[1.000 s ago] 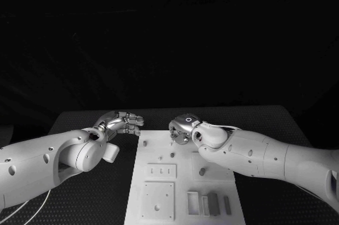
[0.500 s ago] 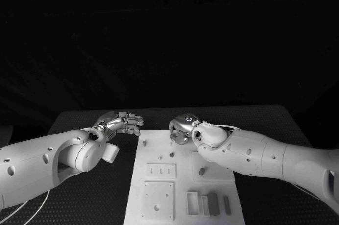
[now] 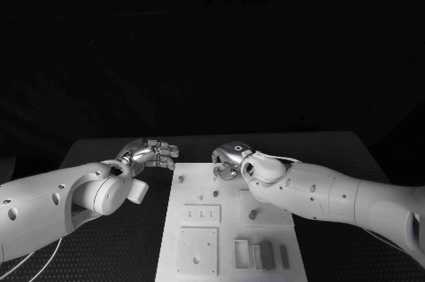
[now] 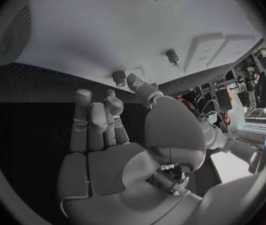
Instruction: Assemble the parts on the task board
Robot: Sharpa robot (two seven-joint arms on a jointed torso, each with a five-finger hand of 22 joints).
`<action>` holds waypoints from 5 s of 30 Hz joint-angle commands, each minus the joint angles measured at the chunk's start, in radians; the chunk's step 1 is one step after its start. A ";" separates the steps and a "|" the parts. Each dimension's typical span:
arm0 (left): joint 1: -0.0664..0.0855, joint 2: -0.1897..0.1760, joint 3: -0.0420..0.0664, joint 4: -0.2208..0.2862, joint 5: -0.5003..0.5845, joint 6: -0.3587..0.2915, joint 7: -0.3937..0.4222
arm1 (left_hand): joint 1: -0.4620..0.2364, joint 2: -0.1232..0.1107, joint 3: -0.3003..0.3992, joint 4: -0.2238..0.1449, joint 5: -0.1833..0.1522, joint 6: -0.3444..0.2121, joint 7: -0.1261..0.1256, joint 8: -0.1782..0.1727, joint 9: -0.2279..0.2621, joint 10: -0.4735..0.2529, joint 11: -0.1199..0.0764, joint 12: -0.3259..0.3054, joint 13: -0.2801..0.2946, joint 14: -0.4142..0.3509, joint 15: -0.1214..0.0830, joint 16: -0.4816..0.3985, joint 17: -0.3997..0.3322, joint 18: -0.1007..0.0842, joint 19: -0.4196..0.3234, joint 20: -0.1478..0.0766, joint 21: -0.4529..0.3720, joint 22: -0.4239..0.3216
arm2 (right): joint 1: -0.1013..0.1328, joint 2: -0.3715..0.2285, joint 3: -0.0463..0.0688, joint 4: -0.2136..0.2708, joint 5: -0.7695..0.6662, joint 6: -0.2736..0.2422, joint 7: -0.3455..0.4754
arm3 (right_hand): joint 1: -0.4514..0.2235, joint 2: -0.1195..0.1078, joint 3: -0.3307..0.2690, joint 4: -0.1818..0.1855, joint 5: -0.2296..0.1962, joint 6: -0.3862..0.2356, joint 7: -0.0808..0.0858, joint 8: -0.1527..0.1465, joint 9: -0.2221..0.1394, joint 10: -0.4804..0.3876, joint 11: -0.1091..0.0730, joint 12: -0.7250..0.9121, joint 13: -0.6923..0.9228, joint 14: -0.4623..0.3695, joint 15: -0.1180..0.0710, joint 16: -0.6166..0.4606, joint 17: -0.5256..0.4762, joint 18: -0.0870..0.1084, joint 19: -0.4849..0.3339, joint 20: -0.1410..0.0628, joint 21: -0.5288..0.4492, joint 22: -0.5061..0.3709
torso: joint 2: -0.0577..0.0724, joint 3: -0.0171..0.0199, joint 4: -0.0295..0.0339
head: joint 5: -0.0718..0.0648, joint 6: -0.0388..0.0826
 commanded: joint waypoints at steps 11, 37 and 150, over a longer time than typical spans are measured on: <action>0.008 -0.016 0.001 -0.001 -0.004 0.008 0.012 | 0.000 -0.004 -0.004 0.001 -0.002 -0.009 0.001 -0.006 0.001 -0.003 -0.002 -0.006 -0.001 -0.002 0.001 -0.008 0.002 0.019 -0.005 -0.001 -0.007 0.002 | 0.042 -0.112 0.009 0.045 0.705 0.106 0.331 | 0.043 0.062 -0.005 -0.079 0.001 -0.086 0.029 -0.051 -0.007 -0.135 0.053 -0.103 -0.048 -0.090 0.024 -0.068 -0.043 0.006 -0.109 0.036 -0.056 0.012 | 0.000 0.0009 -0.0067 | 0.003 0.013; 0.009 -0.016 0.001 -0.019 -0.006 0.019 0.015 | 0.000 -0.005 -0.004 0.001 -0.002 -0.008 0.000 -0.006 0.002 -0.002 -0.003 -0.007 0.000 -0.001 0.001 -0.010 0.005 0.019 -0.005 -0.001 -0.008 0.003 | 0.058 -0.301 0.024 0.163 0.179 0.092 0.123 | -0.013 -0.005 -0.089 -0.066 -0.003 -0.068 0.025 -0.047 -0.018 -0.083 0.047 -0.004 -0.065 -0.053 0.017 0.054 -0.111 0.019 -0.052 0.030 -0.011 0.019 | -0.008 0.0132 -0.0335 | 0.011 0.019; 0.009 -0.021 0.001 -0.016 -0.021 0.017 0.009 | -0.002 -0.004 -0.006 0.002 -0.002 -0.009 0.000 -0.010 0.004 -0.002 -0.002 -0.015 0.000 -0.001 0.002 -0.023 0.014 0.019 -0.007 0.001 -0.013 0.007 | 0.025 -0.238 0.022 0.246 -0.123 0.051 0.011 | 0.043 0.220 -0.105 -0.103 0.000 0.116 -0.045 0.029 0.012 -0.043 -0.017 0.104 -0.053 -0.010 -0.040 0.116 -0.131 0.019 -0.037 0.002 0.045 0.016 | -0.010 0.0084 -0.0305 | 0.005 -0.008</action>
